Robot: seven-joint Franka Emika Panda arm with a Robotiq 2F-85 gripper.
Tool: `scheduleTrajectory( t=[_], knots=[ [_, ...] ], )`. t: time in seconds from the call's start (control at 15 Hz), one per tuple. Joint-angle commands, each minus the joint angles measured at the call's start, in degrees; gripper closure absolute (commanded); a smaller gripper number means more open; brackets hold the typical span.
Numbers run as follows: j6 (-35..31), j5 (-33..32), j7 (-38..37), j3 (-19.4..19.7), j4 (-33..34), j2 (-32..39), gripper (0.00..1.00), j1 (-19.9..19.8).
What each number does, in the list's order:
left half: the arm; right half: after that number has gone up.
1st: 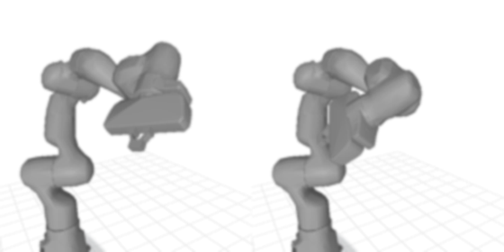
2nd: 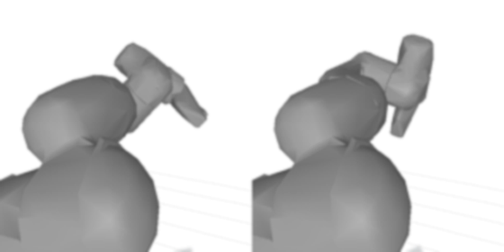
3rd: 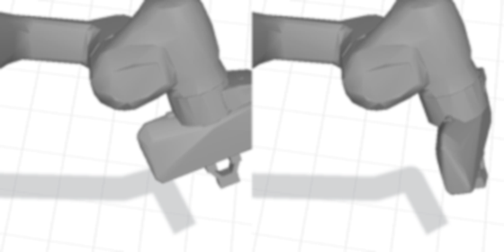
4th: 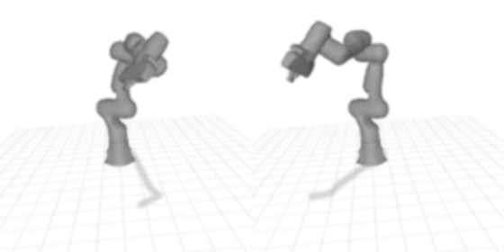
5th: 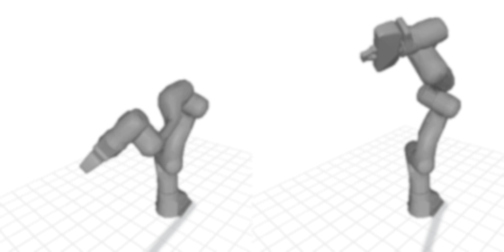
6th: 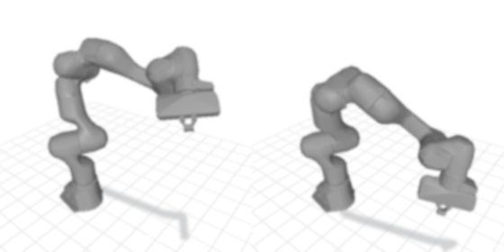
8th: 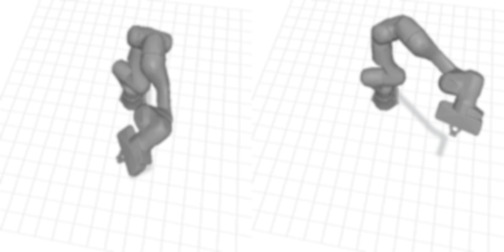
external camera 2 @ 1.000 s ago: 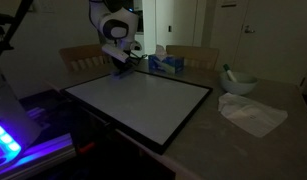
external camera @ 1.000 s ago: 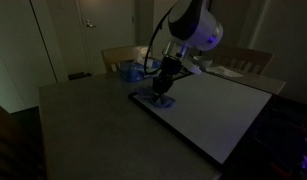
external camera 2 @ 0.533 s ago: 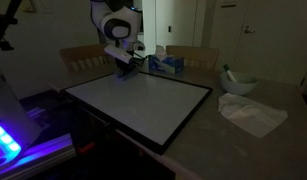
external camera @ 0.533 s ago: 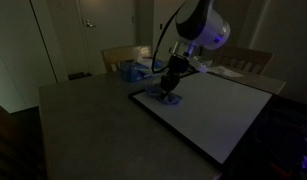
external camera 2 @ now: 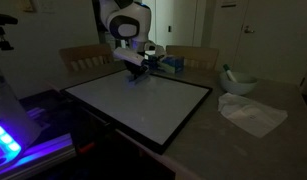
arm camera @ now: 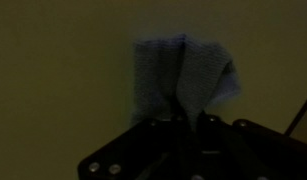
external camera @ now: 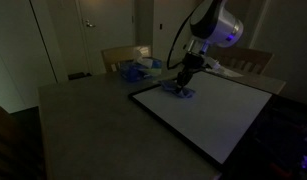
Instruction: Wipe the whiteboard with the blue cloth
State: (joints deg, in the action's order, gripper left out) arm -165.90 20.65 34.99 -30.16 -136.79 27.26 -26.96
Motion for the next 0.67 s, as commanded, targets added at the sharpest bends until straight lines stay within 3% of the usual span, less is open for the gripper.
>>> scheduleTrajectory(
  t=[0.0, 0.13, 0.2, 0.6],
  knots=[
    [-0.11, 0.19, 0.44, -0.02, -0.02, 0.0, 0.89, -0.11],
    [-0.49, 0.08, 0.44, -0.24, -0.21, 0.01, 0.89, -0.31],
    [-0.58, 0.06, 0.42, -0.28, -0.25, 0.01, 0.97, -0.32],
    [2.71, -0.55, 1.27, 3.75, 1.92, 2.28, 0.97, -1.34]
  ],
)
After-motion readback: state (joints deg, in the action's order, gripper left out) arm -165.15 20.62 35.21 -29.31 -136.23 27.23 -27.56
